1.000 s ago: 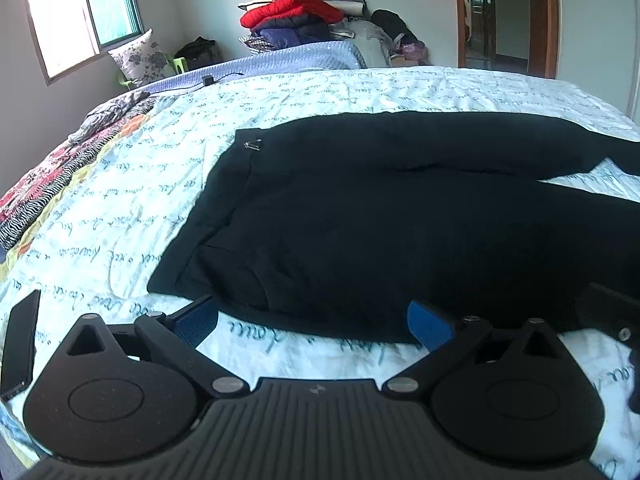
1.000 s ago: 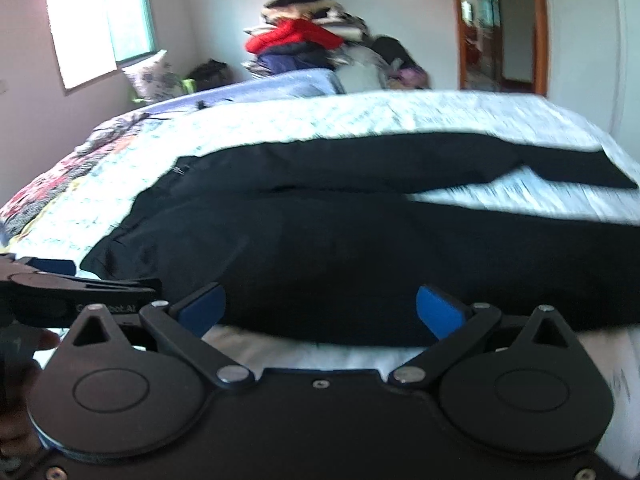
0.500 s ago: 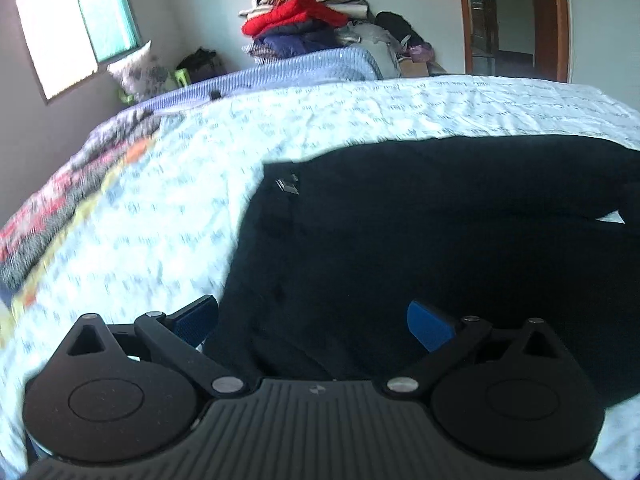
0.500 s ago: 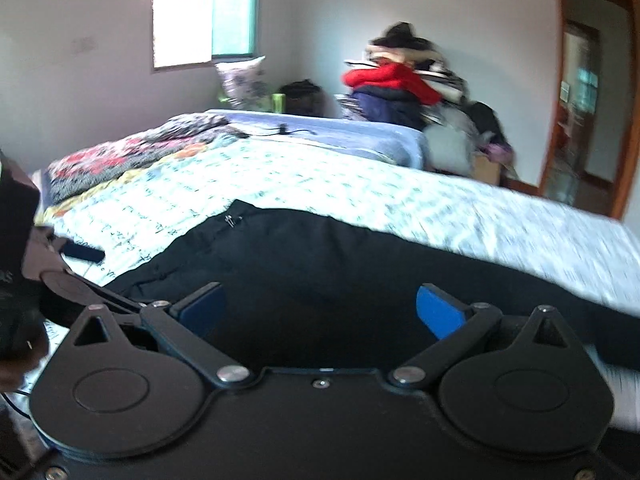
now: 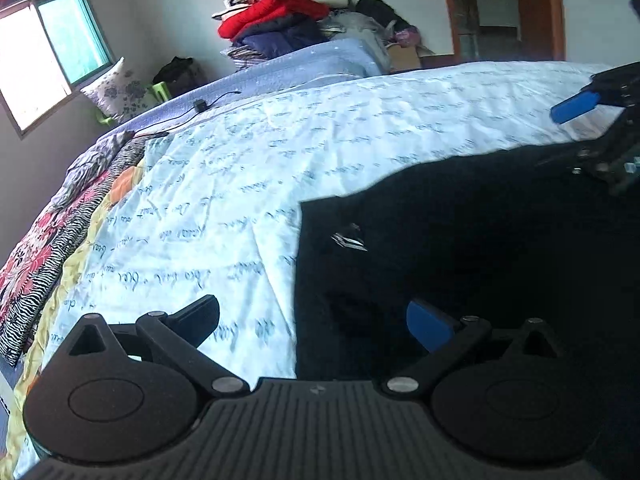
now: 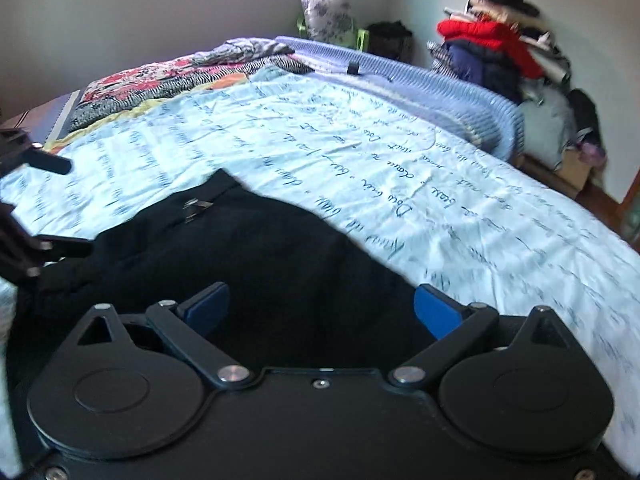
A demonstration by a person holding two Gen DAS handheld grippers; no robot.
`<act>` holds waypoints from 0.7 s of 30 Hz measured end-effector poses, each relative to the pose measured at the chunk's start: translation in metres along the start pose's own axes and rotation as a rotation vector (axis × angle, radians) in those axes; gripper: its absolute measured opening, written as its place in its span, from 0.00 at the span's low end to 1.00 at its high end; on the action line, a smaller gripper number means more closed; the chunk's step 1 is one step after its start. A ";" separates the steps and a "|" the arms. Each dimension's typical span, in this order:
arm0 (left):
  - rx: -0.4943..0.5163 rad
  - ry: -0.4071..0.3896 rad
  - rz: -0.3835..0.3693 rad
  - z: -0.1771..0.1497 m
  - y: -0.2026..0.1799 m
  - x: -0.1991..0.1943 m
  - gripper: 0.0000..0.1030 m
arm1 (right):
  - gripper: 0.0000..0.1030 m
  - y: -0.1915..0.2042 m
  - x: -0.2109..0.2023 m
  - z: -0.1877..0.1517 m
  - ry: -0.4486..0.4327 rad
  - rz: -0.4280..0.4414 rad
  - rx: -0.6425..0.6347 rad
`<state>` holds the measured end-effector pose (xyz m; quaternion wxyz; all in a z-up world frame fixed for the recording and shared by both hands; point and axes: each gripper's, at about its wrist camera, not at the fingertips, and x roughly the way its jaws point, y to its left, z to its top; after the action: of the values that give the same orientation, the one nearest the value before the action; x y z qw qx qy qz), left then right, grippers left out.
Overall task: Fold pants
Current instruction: 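Move both grippers to the trouser waistband and close on its edge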
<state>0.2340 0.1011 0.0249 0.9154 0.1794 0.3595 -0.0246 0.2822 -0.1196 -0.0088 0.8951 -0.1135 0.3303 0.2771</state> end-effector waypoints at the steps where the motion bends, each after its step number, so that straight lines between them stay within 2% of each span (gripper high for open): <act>1: -0.007 0.004 -0.001 0.004 0.003 0.005 0.98 | 0.93 -0.007 0.013 0.006 0.013 0.011 0.001; 8: -0.105 0.118 -0.027 0.020 0.022 0.041 0.98 | 0.84 -0.034 0.105 0.044 0.110 0.161 0.034; 10: -0.136 0.152 -0.033 0.028 0.025 0.049 0.98 | 0.77 -0.036 0.126 0.049 0.134 0.187 0.028; 12: -0.144 0.155 -0.049 0.038 0.029 0.055 0.98 | 0.74 -0.035 0.143 0.052 0.184 0.221 0.009; 14: -0.111 0.102 -0.058 0.052 0.028 0.058 0.98 | 0.66 -0.034 0.151 0.054 0.199 0.240 -0.021; 16: -0.009 0.006 -0.122 0.064 0.025 0.059 0.99 | 0.41 -0.032 0.149 0.056 0.199 0.295 -0.043; 17: 0.061 -0.043 -0.163 0.068 0.023 0.061 0.99 | 0.36 -0.032 0.146 0.056 0.203 0.325 -0.044; 19: 0.196 -0.125 -0.236 0.071 0.018 0.066 1.00 | 0.17 -0.029 0.141 0.055 0.210 0.337 -0.072; 21: 0.308 -0.192 -0.224 0.072 0.010 0.074 0.98 | 0.15 -0.022 0.132 0.052 0.209 0.321 -0.136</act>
<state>0.3374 0.0920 0.0279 0.8988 0.2731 0.2803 -0.1976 0.4056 -0.0618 -0.0552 0.7906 -0.1476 0.4158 0.4247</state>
